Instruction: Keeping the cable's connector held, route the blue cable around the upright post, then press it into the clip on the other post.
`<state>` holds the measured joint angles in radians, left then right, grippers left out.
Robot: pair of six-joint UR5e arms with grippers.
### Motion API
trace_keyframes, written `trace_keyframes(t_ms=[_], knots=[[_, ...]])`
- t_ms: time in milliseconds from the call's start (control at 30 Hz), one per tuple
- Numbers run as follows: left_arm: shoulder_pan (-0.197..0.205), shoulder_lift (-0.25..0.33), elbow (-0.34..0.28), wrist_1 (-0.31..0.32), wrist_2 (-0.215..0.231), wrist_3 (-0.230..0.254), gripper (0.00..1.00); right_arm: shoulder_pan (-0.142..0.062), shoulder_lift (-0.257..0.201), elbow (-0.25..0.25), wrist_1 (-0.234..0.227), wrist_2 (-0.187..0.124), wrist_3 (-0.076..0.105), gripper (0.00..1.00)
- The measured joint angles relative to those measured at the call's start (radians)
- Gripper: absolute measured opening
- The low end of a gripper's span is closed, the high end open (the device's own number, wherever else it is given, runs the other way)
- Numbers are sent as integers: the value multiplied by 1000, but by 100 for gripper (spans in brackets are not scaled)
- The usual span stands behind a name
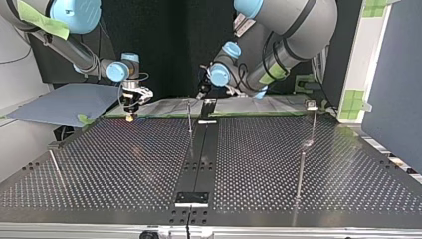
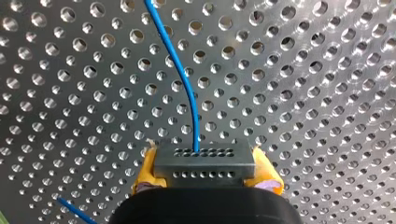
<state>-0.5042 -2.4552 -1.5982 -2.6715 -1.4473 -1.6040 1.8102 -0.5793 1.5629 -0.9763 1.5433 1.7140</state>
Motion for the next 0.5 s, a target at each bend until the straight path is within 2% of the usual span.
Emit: trace_keyframes(t_ms=[300,500], knots=[[-12,1,-7,80,-64,-63,100,3,0,0,0,0,0,0],[-22,0,-8,137,-79,-95,100,4,0,0,-1,0,-1,0]])
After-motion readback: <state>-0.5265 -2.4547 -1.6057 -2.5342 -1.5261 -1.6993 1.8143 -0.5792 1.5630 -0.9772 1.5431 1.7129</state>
